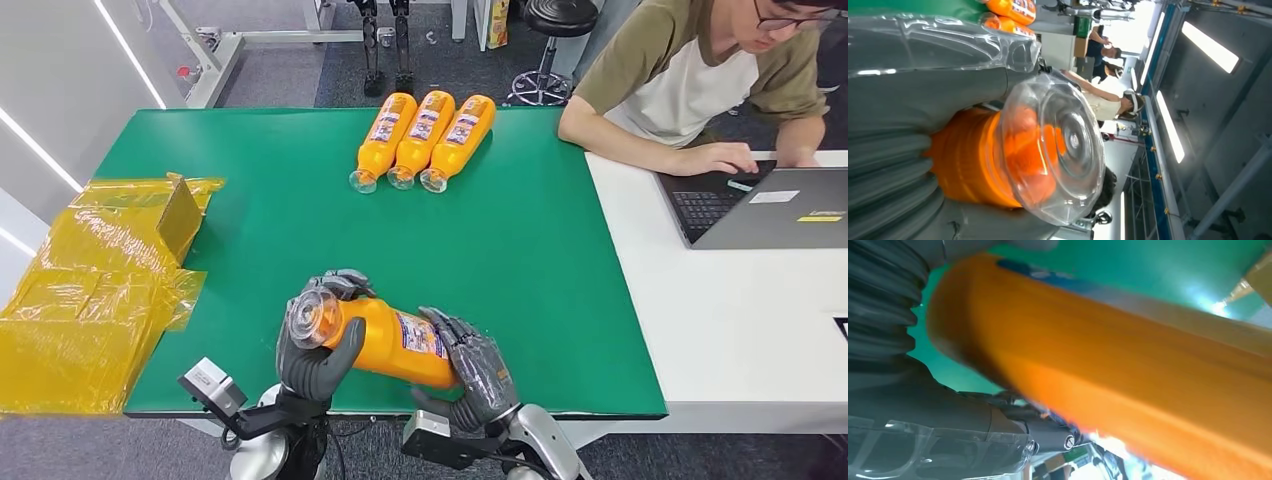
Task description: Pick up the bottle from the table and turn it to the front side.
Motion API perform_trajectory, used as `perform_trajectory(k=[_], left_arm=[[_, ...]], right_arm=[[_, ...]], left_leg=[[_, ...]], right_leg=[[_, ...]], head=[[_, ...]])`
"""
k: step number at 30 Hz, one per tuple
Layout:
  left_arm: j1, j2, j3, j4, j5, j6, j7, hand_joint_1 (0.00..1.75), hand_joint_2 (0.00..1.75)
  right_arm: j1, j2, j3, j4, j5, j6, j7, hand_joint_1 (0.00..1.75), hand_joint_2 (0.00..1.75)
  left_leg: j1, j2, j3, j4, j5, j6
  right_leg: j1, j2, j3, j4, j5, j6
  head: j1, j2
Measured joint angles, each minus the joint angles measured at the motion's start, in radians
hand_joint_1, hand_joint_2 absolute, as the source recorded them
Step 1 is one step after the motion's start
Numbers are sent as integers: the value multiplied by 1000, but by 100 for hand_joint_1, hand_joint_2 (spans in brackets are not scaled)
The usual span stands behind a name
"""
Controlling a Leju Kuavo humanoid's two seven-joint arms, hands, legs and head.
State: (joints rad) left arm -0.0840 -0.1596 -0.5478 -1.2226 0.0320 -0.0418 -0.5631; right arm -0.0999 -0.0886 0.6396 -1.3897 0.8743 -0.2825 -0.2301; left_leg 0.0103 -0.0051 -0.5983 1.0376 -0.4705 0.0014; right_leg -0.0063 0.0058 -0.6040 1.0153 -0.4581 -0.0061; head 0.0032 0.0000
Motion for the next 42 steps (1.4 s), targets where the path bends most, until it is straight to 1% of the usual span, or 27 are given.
perform_trajectory(k=[7, 9, 10, 14, 17, 19, 20, 21, 22, 26, 29, 32, 35, 38, 42], left_arm=[[-23, -6, -5, 19, -2, 12, 9, 175, 175], [-27, -7, -5, 19, -47, 47, 30, 175, 175], [-29, -7, -5, 19, -90, 84, 47, 175, 175], [-48, 0, 0, 19, -390, 344, 144, 175, 175], [-67, 11, 11, 19, -609, 478, 225, 175, 175], [-78, 28, 32, 16, -854, 568, 324, 175, 175], [-84, 39, 51, 12, -979, 591, 373, 175, 175], [-88, 51, 73, 5, -1083, 597, 409, 175, 175], [-91, 61, 97, -3, -1155, 593, 431, 175, 175], [-100, 91, 165, -24, -1296, 571, 478, 175, 175], [-145, 144, 188, -11, -1434, 515, 533, 175, 175], [-234, 219, 209, 60, -1453, 470, 520, 175, 175], [-313, 274, 219, 148, -1444, 448, 501, 175, 175], [-399, 311, 214, 269, -1448, 394, 493, 175, 175], [-515, 341, 196, 471, -1443, 291, 449, 175, 175]], right_arm=[[21, 25, -19, -19, -167, -94, -90, 0, 175], [33, 36, -25, -35, -201, -115, -103, 0, 175], [40, 41, -26, -44, -210, -126, -107, 0, 175], [75, 64, -32, -91, -224, -165, -111, 0, 175], [94, 77, -33, -119, -229, -171, -113, 0, 175], [100, 87, -33, -134, -239, -167, -114, 0, 175], [102, 92, -33, -141, -243, -163, -113, 0, 175], [103, 97, -33, -149, -246, -158, -112, 0, 175], [104, 101, -33, -156, -246, -154, -110, 0, 175], [106, 112, -36, -177, -256, -150, -110, 0, 175], [107, 117, -39, -192, -279, -150, -120, 0, 175], [108, 118, -40, -208, -296, -151, -132, 0, 175], [110, 118, -41, -216, -312, -154, -143, 0, 175], [112, 121, -41, -223, -321, -149, -154, 0, 175], [111, 126, -43, -236, -335, -122, -160, 0, 175]], left_leg=[[0, 0, 0, 0, 0, 0], [0, 0, 0, 0, 0, 0], [0, 0, 0, 0, 0, 0], [0, 0, 0, 0, 0, 0], [0, 0, 0, 0, 0, 0], [0, 1, 0, 0, 0, 0], [0, 2, 1, 0, 0, 0], [0, 2, 1, 0, 0, -1], [0, 2, 1, 0, 1, -1], [0, 2, 1, 0, 1, -1], [0, 2, 1, 0, 1, -2], [1, 2, 1, -1, 2, -3], [1, 1, 1, -1, 3, -4], [1, 1, 1, 0, 3, -5], [1, 2, 1, 0, 3, -5]], right_leg=[[0, 0, 0, 0, 0, 0], [0, 0, 0, 0, 0, 0], [0, 0, 0, 0, 0, 0], [0, 0, 0, 0, 0, 0], [0, 0, 0, 1, 0, 0], [0, 1, 0, 1, 0, -1], [0, 2, 0, 1, 0, -1], [0, 2, 0, 1, 0, -1], [0, 2, 0, 1, 0, -1], [0, 2, 0, 1, 0, -1], [0, 2, 0, 2, 0, -1], [0, 2, 0, 2, 1, -2], [0, 2, 0, 2, 1, -2], [0, 2, -1, 2, 1, -2], [0, 3, -1, 3, 2, -3]], head=[[0, 0], [0, 0], [0, 0], [0, 0], [0, 0], [0, 0], [0, 0], [0, 0], [0, 0], [0, 0], [0, 0], [0, 0], [0, 0], [0, 0], [0, 0]])
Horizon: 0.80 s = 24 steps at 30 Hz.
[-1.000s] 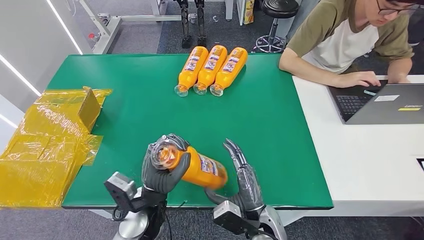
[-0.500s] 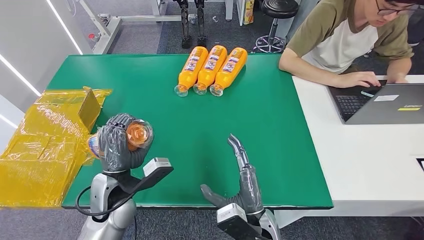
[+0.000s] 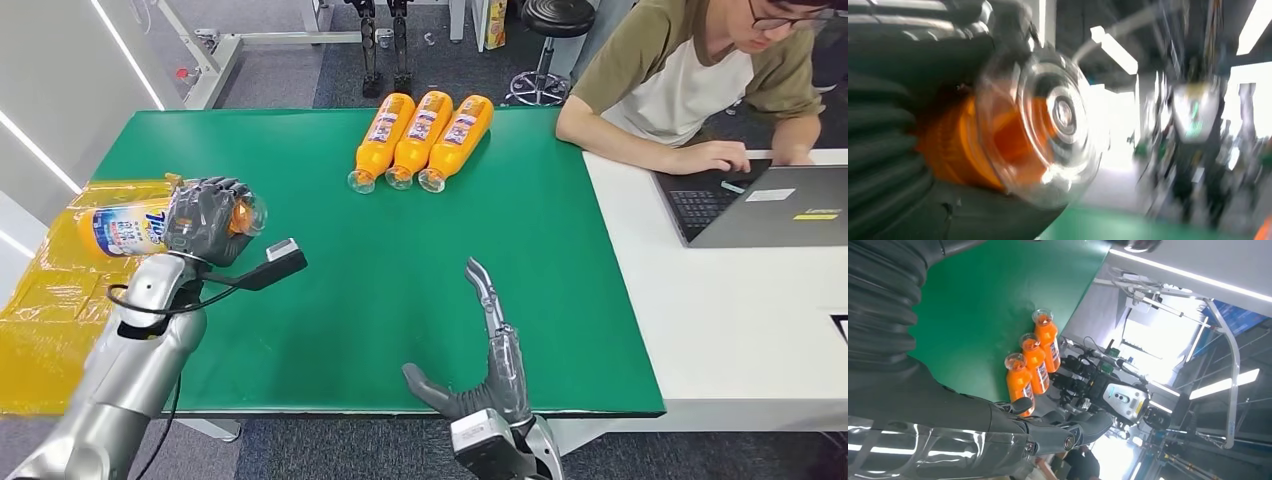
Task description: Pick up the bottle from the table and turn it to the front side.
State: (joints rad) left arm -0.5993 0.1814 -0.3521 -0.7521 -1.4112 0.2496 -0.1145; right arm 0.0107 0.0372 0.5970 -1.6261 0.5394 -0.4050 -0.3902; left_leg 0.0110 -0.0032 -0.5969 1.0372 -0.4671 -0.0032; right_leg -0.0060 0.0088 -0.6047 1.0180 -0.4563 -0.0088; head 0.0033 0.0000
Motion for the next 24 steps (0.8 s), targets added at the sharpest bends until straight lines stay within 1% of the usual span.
perform_trajectory(k=[4, 7, 13, 16, 19, 21, 23, 24], left_arm=[[-76, 20, -19, 171, 4, -118, 1, 175, 175], [-98, 30, -22, 254, 11, -180, 30, 175, 175], [-99, 49, -22, 353, 29, -267, 89, 175, 175], [-92, 58, -22, 380, 31, -288, 112, 175, 175], [-82, 64, -22, 394, 32, -290, 119, 172, 175], [-75, 66, -22, 400, 30, -281, 112, 154, 175], [-69, 65, -22, 403, 27, -266, 92, 69, 175], [-67, 65, -22, 404, 24, -255, 81, 34, 175]], right_arm=[[-6, 8, -6, -17, -3, 28, 4, 0, 175], [-8, 13, -9, -29, -1, 37, 9, 0, 175], [-8, 15, -11, -34, -1, 43, 9, 0, 175], [-9, 20, -11, -33, -1, 43, 8, 0, 175], [-9, 24, -11, -31, 0, 44, 5, 0, 175], [-9, 25, -11, -29, 0, 45, 4, 0, 175], [-9, 25, -11, -27, 0, 44, 4, 0, 175], [-9, 25, -11, -27, -1, 44, 4, 0, 175]], left_leg=[[0, 1, 0, 0, 0, 0], [0, 2, 0, 0, 0, 0], [0, 2, -2, 0, 0, 0], [0, 1, -2, 0, 0, 0], [0, 1, -2, 0, 0, 0], [0, 1, -2, 0, 0, 0], [0, 1, -2, 0, 0, 0], [0, 1, -2, 0, 0, 0]], right_leg=[[0, 1, -1, 0, 0, 0], [0, 2, -1, 0, 0, 0], [0, 1, -2, 0, 0, 0], [0, 1, -2, 0, 0, 0], [0, 1, -2, 0, 0, 0], [0, 1, -2, 0, 0, 0], [0, 1, -2, 0, 0, 0], [0, 1, -2, 0, 0, 0]], head=[[0, 0], [0, 0], [0, 0], [0, 0], [0, 0], [0, 0], [0, 0], [0, 0]])
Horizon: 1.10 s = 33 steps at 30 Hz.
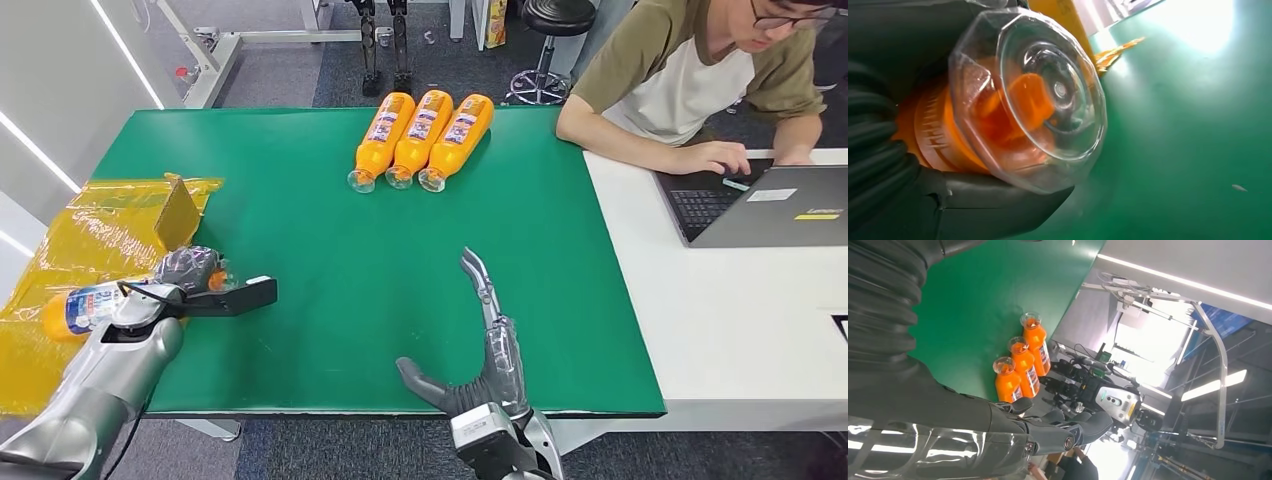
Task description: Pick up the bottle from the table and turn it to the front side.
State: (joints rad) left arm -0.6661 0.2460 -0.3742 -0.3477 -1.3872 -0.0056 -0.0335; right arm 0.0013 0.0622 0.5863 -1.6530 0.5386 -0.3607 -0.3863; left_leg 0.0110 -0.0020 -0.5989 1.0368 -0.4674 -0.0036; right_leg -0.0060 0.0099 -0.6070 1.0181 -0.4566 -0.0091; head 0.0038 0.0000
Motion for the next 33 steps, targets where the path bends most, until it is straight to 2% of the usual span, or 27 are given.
perform_trajectory(k=[1, 6, 12, 19, 24, 27, 33], left_arm=[[2, -1, 0, 1, -3, 12, -11, 0, 175], [4, -18, 0, 3, -12, 56, -54, 0, 175], [5, -53, 0, 3, 17, 66, -113, 0, 175], [1, -82, 6, 3, 104, 41, -249, 0, 175], [2, -96, 52, -33, 308, 28, -491, 0, 175], [21, -102, 80, -127, 493, -15, -605, 0, 175], [137, -104, 85, -506, 896, -85, -659, 0, 175]], right_arm=[[0, 0, 0, 0, 0, 0, 0, 0, 175], [0, 0, 0, 0, -2, -2, 0, 0, 175], [-1, 0, 0, 0, -1, -7, 10, 0, 175], [0, 0, 0, 0, -1, -22, 16, 0, 175], [4, 0, -6, 0, 1, -29, 16, 0, 175], [12, 0, -13, -1, 5, -30, 15, 0, 175], [23, 0, -21, -1, 0, -23, 12, 0, 175]], left_leg=[[0, 0, 0, 0, 0, 0], [0, 0, 0, 0, 0, 0], [0, 0, 0, 0, 0, 0], [0, 0, 0, 0, 0, 0], [0, 0, 0, 0, 0, 0], [0, 0, 0, 0, 0, 0], [0, 0, 0, 0, -1, 0]], right_leg=[[0, 0, 0, 0, 0, 0], [0, 0, 0, 0, 0, 0], [0, 0, 0, 0, 0, 0], [0, 0, 0, 0, 0, 0], [0, 0, 0, 0, 0, 0], [0, 0, 0, 0, 0, 0], [0, 0, -1, -1, 0, 0]], head=[[0, 0], [0, 0], [0, 0], [0, 0], [0, 0], [0, 0], [0, 0]])
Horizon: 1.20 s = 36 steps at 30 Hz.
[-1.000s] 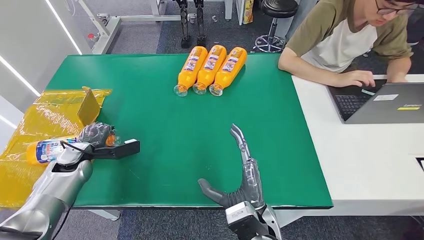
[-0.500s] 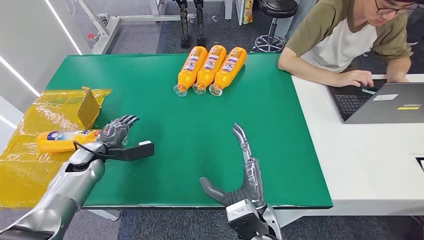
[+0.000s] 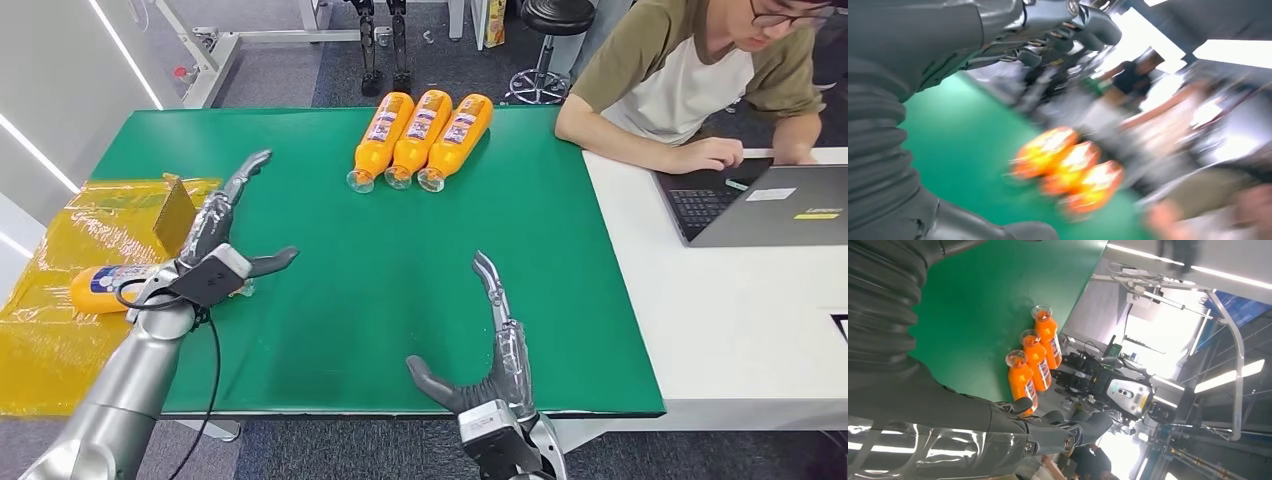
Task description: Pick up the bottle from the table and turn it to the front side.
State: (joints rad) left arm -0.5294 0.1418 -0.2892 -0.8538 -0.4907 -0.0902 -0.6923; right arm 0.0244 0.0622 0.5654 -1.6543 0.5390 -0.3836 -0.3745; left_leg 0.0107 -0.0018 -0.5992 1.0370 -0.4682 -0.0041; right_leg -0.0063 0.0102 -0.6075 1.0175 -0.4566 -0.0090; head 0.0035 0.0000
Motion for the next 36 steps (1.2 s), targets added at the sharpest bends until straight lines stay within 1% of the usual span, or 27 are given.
perform_trajectory(k=[2, 4, 8, 11, 13, 15, 17, 19, 21, 25, 28, 33, 36], left_arm=[[53, -13, 0, -142, 147, -5, -8, 0, 175], [111, -41, 0, -266, 255, 10, -9, 0, 175], [234, -113, -2, -442, 368, 117, 6, 0, 175], [319, -175, -3, -510, 464, 183, 13, 0, 175], [369, -215, -5, -538, 498, 218, 13, 0, 175], [412, -248, -8, -559, 496, 265, 9, 0, 175], [453, -272, -8, -578, 460, 327, 7, 0, 175], [495, -287, -8, -596, 402, 391, 10, 0, 175], [531, -292, -8, -615, 356, 428, 12, 0, 175], [587, -300, -7, -657, 331, 448, 14, 0, 175], [618, -305, -7, -679, 322, 460, 18, 0, 175], [645, -306, -12, -693, 305, 491, 15, 0, 175], [653, -305, -22, -700, 304, 504, 13, 0, 175]], right_arm=[[1, 0, 0, 0, -4, 0, 0, 0, 175], [2, 0, -2, 0, -8, -2, 0, 0, 175], [14, 0, -12, -2, -16, -25, -3, 0, 175], [29, 0, -23, -12, -15, -54, -15, 0, 175], [39, 1, -30, -24, -16, -68, -24, 0, 175], [47, 2, -38, -37, -31, -74, -32, 0, 175], [54, 3, -46, -50, -60, -76, -41, 0, 175], [62, 3, -54, -61, -82, -89, -57, 0, 175], [71, 3, -62, -69, -104, -108, -76, 0, 175], [91, 3, -77, -81, -174, -135, -105, 0, 175], [104, 3, -84, -83, -197, -144, -112, 0, 175], [124, 3, -87, -84, -190, -142, -115, 0, 175], [125, 3, -87, -85, -209, -117, -107, 0, 175]], left_leg=[[0, 0, 0, 0, 0, 0], [0, 0, 0, 0, 0, 0], [0, 0, 0, 0, -1, 1], [-1, 0, 0, 0, -2, 2], [-1, 0, 0, 0, -2, 2], [-1, 0, 0, 0, -2, 2], [0, 0, 0, 0, -2, 2], [0, 0, 0, 0, -2, 2], [0, 0, 0, 0, -2, 2], [0, 0, 0, 0, -2, 2], [0, 0, 0, 0, -2, 2], [0, 0, 0, 0, -2, 2], [0, 0, 0, 0, -2, 2]], right_leg=[[0, 0, 0, 0, 0, 0], [0, 0, 0, -1, 0, 0], [0, 0, 0, -1, -1, 1], [0, -1, 1, -1, -1, 1], [0, -1, 1, -1, -1, 1], [0, -1, 1, -1, -1, 1], [0, -1, 1, -1, -1, 1], [0, -1, 1, -1, -1, 1], [0, -1, 1, -1, -1, 1], [0, -1, 1, -1, -1, 1], [0, -1, 1, -1, -1, 1], [0, -1, 1, -1, -1, 1], [0, -1, 1, -1, -1, 1]], head=[[0, 0], [0, 0], [0, 0], [0, 0], [0, 0], [0, 0], [0, 0], [0, 0], [0, 0], [0, 0], [0, 0], [0, 0], [0, 0]])
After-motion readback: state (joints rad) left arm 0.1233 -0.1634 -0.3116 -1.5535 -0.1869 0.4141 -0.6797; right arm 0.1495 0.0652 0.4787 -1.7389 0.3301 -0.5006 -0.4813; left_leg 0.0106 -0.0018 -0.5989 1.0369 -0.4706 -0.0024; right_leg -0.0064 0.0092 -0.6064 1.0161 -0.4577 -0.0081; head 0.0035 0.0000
